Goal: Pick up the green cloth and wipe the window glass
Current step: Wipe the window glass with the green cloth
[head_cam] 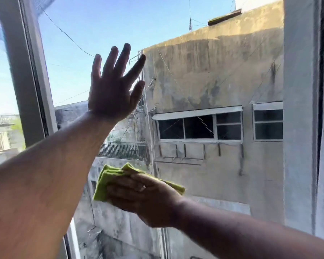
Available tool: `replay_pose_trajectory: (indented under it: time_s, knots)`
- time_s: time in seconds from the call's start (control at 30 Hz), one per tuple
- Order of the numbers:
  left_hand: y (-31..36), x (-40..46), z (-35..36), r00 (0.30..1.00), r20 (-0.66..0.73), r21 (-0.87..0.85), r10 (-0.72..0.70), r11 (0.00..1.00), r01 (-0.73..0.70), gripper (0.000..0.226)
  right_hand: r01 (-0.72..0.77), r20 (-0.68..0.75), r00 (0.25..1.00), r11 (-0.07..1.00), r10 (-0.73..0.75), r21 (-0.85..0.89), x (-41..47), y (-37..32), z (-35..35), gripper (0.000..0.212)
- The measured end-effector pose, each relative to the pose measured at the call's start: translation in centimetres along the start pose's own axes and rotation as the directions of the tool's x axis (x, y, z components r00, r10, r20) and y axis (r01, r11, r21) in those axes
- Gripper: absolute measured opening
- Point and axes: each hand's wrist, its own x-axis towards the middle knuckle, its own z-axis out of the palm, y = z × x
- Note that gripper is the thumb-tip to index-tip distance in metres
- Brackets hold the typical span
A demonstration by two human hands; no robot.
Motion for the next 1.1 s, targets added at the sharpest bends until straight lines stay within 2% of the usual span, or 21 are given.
replay_pose_trajectory:
  time_s: [0.1,0.17,0.2,0.3,0.37,0.4,0.43,0.47,0.5,0.53,0.57,0.6,0.67,0.73,0.83,0.9,0.93,0.97,1.03,1.07,1.1]
  knots:
    - [-0.2,-0.1,-0.2,1.0,0.01,-0.007,0.016,1.0,-0.016,0.058,-0.021,-0.041,0.999,0.999,0.022,0.024,-2.6,2.7,-0.6,0.06]
    - [-0.2,-0.1,-0.1,1.0,0.005,-0.003,0.02,1.0,-0.02,0.058,-0.281,-0.127,0.951,0.96,0.28,0.011,-6.0,7.9,-1.5,0.06]
    - [-0.2,-0.1,-0.1,1.0,0.001,0.004,0.017,1.0,-0.017,0.058,-0.454,-0.162,0.879,0.891,0.448,0.0,-8.2,11.3,-1.9,0.063]
    - [0.1,-0.1,0.0,1.0,-0.003,0.016,0.011,1.0,-0.011,0.058,-0.879,-0.157,0.466,0.476,0.871,0.026,-13.3,20.6,-4.2,0.067]
    - [0.1,-0.1,0.1,1.0,-0.007,0.022,0.007,1.0,-0.007,0.058,-0.966,-0.18,0.157,0.189,0.971,0.177,-11.2,22.9,-5.2,0.07]
    - [0.0,0.0,0.1,1.0,-0.01,0.02,0.006,1.0,-0.006,0.057,-0.967,-0.208,0.096,0.141,0.973,0.213,-8.6,22.4,-5.4,0.071]
    - [-0.1,-0.1,0.0,1.0,-0.01,0.017,0.005,1.0,-0.005,0.056,-0.961,-0.249,0.13,0.184,0.96,0.207,-5.8,20.6,-5.0,0.07]
    - [-0.1,0.0,0.0,1.0,-0.014,0.016,0.007,1.0,-0.007,0.056,-0.923,-0.283,0.28,0.338,0.917,0.181,-3.3,17.8,-4.4,0.071]
    - [-0.2,0.0,-0.1,1.0,-0.021,0.021,0.013,1.0,-0.013,0.056,-0.808,-0.283,0.52,0.572,0.806,0.143,-1.4,14.4,-3.6,0.074]
    - [-0.2,0.1,-0.2,0.999,-0.024,0.028,0.022,0.999,-0.021,0.056,-0.601,-0.235,0.76,0.793,0.606,0.101,-0.6,10.7,-2.9,0.077]
    - [-0.3,0.1,-0.2,1.0,-0.015,0.035,0.027,0.999,-0.027,0.056,-0.353,-0.146,0.923,0.935,0.355,0.041,-1.3,7.9,-2.5,0.078]
    - [-0.4,0.1,-0.2,1.0,0.001,0.04,0.027,0.999,-0.027,0.057,-0.151,-0.06,0.987,0.988,0.149,-0.027,-3.2,7.1,-2.2,0.078]
    - [-0.1,0.2,-0.2,1.0,0.013,0.052,0.015,0.999,-0.016,0.058,-0.071,-0.042,0.997,0.995,0.068,-0.071,-8.5,11.0,-2.3,0.077]
    - [0.2,0.2,-0.1,1.0,0.008,0.059,-0.001,0.998,0.0,0.058,-0.34,-0.122,0.935,0.939,0.332,-0.052,-13.1,17.6,-3.1,0.079]
    - [0.4,0.2,-0.1,1.0,0.007,0.068,-0.006,0.998,0.005,0.058,-0.761,-0.223,0.613,0.642,0.758,0.089,-15.2,26.6,-6.7,0.076]
    - [0.4,0.2,0.0,1.0,0.003,0.065,-0.001,0.998,0.0,0.058,-0.857,-0.304,0.402,0.472,0.864,0.206,-10.9,27.0,-7.7,0.07]
    - [0.3,0.1,0.0,1.0,-0.001,0.054,0.0,0.999,0.0,0.058,-0.855,-0.313,0.375,0.456,0.872,0.247,-8.2,25.5,-7.5,0.072]
    - [0.3,0.1,0.1,1.0,-0.007,0.05,0.002,0.999,-0.001,0.058,-0.808,-0.317,0.459,0.539,0.83,0.239,-5.8,23.1,-6.9,0.076]
    - [0.2,0.1,0.1,1.0,-0.015,0.063,0.012,0.998,-0.011,0.058,-0.469,-0.226,0.853,0.881,0.471,0.069,-2.4,16.0,-4.8,0.079]
    - [0.1,0.1,0.1,1.0,-0.01,0.065,0.014,0.998,-0.013,0.058,-0.205,-0.129,0.97,0.979,0.204,0.008,-2.2,12.8,-4.0,0.077]
    - [0.0,0.1,0.0,1.0,0.0,0.059,0.013,0.998,-0.013,0.058,0.0,-0.038,0.999,1.0,-0.001,-0.029,-2.8,11.3,-3.5,0.075]
